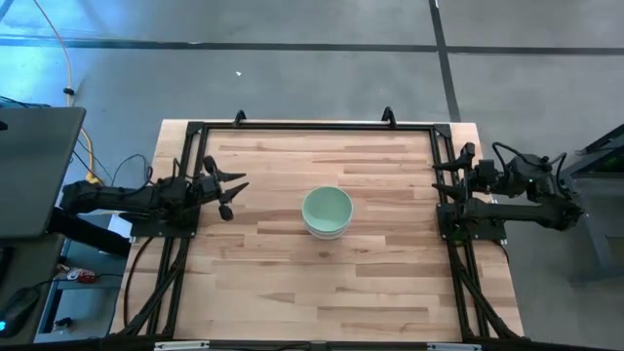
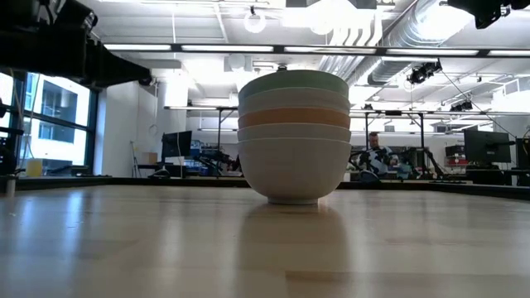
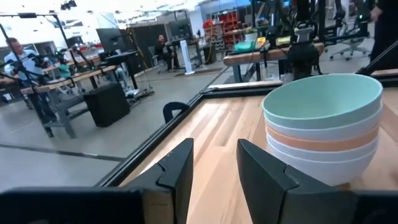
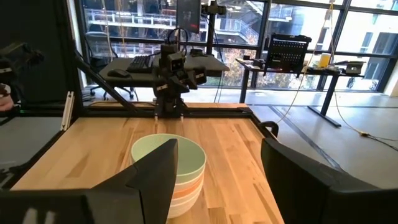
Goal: Nest bowls inside each other
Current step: Return to Home Position
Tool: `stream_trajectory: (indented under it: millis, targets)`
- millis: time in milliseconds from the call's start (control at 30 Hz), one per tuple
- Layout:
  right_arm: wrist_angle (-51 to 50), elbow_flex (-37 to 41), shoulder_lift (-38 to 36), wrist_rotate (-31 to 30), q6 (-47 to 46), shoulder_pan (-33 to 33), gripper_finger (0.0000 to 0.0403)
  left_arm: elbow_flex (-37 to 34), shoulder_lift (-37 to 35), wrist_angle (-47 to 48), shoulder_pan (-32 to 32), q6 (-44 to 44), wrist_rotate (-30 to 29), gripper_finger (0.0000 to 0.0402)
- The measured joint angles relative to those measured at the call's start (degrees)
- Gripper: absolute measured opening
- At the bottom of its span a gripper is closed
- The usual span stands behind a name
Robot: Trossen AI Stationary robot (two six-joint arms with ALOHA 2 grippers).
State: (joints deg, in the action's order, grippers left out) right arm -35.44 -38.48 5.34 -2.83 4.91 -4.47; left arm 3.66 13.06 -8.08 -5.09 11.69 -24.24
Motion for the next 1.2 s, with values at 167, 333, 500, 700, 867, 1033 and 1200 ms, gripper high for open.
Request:
stream_trajectory:
  millis: [167, 333, 500, 700, 867, 1033, 1200]
  targets:
    - [0.0, 0.0, 0.0, 0.0, -0.1, 0.0, 0.0224, -3.1, -1.4, -4.2, 0.0, -0.6, 0.1, 0.0113]
    - [0.0, 0.0, 0.0, 0.0, -0.1, 0.0, 0.0224, -3.0, -1.5, -4.3, 0.0, -1.0, 4.6, 0.0113]
    - [-0.3, 0.0, 0.0, 0.0, 0.1, 0.0, 0.0224, -3.0, -1.5, -3.2, 0.0, -1.6, 11.5, 0.0113]
    - [-0.3, 0.0, 0.0, 0.0, 0.1, 0.0, 0.0224, -3.0, -1.5, -1.7, 0.0, -1.6, 18.4, 0.0113]
    - [-0.3, 0.0, 0.0, 0.6, 0.1, 0.0, 0.0224, -3.0, -1.5, 0.5, 0.0, -1.6, 21.2, 0.0113]
    - [-0.3, 0.0, 0.0, 1.6, 0.3, 0.0, 0.0224, -3.0, -2.4, -1.3, 0.0, 0.3, 25.3, 0.0113]
    - [0.2, 0.0, 0.0, 1.8, -1.8, 0.0, 0.0224, -3.0, -6.8, -1.3, 0.0, 1.4, 24.8, 0.0113]
